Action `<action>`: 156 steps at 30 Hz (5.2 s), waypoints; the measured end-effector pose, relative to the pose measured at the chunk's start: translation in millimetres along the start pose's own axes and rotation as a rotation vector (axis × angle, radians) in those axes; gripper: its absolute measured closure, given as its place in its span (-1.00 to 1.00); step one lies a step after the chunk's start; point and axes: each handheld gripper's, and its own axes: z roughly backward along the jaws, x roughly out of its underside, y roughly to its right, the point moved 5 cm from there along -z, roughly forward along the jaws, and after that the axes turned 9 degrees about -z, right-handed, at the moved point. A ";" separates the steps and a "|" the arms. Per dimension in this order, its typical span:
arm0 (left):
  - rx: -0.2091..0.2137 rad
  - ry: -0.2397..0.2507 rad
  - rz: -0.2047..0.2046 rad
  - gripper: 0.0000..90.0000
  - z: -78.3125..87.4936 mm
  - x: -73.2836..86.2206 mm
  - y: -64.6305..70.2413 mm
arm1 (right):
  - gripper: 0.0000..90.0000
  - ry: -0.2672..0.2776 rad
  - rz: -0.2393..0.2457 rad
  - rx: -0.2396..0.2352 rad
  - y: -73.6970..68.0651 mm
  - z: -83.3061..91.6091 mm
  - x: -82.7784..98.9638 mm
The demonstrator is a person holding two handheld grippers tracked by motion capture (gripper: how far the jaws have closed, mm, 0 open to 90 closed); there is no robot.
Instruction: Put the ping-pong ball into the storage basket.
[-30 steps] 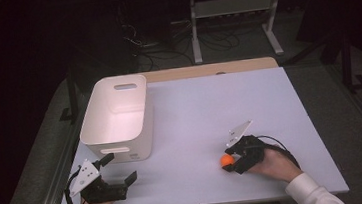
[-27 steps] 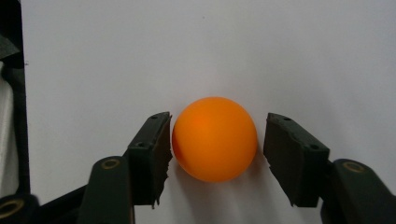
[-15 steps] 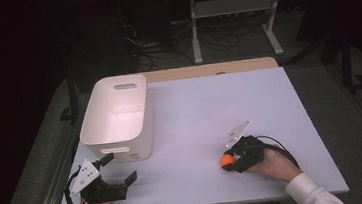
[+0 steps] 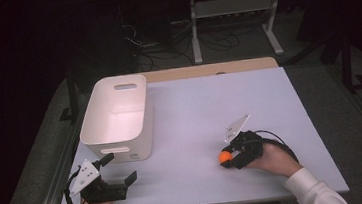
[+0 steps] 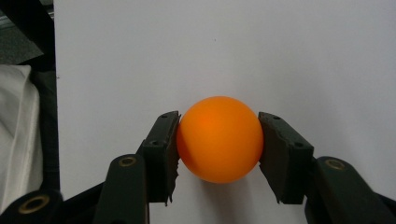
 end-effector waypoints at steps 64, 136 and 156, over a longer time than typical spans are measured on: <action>-0.001 0.001 0.009 -1.00 -2.0 0.2 0.1 | 0.09 0.005 0.085 -0.029 -1.5 38.9 -66.7; 0.003 0.010 0.006 -1.00 -1.4 0.0 -0.1 | 0.09 -0.026 0.160 -0.025 1.1 32.3 -143.7; 0.002 0.015 0.013 -1.00 -0.6 -0.7 0.7 | 0.09 -0.028 0.205 -0.030 -6.8 33.4 -166.9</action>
